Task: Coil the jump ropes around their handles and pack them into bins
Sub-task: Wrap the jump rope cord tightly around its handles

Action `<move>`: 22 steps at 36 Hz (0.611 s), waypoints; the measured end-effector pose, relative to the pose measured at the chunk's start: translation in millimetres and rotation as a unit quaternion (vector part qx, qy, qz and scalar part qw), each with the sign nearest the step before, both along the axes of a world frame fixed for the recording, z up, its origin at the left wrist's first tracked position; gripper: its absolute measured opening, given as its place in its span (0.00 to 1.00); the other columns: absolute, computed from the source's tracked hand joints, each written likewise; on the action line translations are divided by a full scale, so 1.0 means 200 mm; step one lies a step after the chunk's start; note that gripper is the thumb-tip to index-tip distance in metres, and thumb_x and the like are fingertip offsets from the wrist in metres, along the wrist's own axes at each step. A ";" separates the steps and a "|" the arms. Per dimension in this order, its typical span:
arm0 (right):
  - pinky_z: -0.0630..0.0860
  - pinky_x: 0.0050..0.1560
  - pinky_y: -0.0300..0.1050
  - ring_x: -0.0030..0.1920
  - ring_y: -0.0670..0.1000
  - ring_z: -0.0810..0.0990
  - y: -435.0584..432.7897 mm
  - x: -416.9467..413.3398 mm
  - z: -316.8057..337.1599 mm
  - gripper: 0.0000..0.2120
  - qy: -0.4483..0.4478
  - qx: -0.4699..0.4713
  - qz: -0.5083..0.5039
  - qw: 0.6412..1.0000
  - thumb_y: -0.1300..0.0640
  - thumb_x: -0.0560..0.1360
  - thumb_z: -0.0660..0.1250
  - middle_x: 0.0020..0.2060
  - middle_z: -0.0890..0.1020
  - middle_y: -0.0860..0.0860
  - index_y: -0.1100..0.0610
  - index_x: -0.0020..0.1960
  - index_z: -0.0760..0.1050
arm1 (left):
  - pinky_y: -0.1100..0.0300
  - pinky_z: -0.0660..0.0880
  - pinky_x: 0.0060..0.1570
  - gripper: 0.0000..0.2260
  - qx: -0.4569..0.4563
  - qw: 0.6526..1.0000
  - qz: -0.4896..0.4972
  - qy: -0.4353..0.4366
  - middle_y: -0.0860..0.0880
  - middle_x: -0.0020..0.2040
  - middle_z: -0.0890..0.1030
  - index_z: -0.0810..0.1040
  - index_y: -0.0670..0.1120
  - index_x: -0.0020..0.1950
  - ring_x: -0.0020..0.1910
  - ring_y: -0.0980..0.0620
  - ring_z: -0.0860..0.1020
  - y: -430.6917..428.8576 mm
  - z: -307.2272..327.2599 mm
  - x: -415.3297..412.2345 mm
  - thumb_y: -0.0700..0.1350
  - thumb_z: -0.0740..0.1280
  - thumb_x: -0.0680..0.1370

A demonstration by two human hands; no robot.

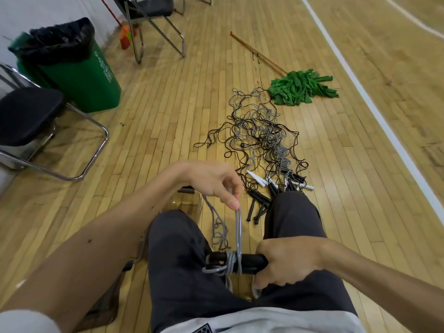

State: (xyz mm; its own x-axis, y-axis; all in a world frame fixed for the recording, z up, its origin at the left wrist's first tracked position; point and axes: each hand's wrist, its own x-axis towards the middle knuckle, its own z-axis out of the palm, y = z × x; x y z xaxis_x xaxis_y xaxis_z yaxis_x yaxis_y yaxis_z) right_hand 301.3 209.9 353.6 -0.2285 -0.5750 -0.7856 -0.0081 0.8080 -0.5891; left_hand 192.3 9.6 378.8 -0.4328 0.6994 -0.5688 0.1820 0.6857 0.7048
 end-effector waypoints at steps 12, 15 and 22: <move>0.66 0.34 0.53 0.28 0.52 0.67 0.03 -0.01 0.17 0.17 0.083 -0.141 -0.074 0.984 0.53 0.77 0.70 0.27 0.70 0.50 0.60 0.35 0.69 | 0.67 0.75 0.41 0.15 0.195 0.963 0.128 -0.139 0.50 0.35 0.79 0.82 0.42 0.41 0.36 0.56 0.77 -0.04 -0.19 0.08 0.55 0.74 0.70; 0.64 0.33 0.50 0.28 0.53 0.66 0.04 -0.04 0.20 0.17 0.087 -0.177 -0.109 0.974 0.55 0.78 0.70 0.28 0.70 0.53 0.61 0.36 0.70 | 0.64 0.77 0.41 0.12 0.235 0.935 0.189 -0.185 0.51 0.36 0.82 0.85 0.47 0.40 0.36 0.55 0.79 -0.04 -0.29 0.11 0.56 0.74 0.71; 0.62 0.23 0.37 0.24 0.46 0.64 0.07 -0.14 0.21 0.09 0.091 -0.232 -0.251 0.935 0.59 0.79 0.68 0.25 0.68 0.45 0.66 0.48 0.76 | 0.67 0.77 0.44 0.14 0.259 0.901 0.304 -0.167 0.49 0.39 0.79 0.78 0.34 0.51 0.38 0.55 0.79 0.01 -0.37 0.24 0.46 0.70 0.78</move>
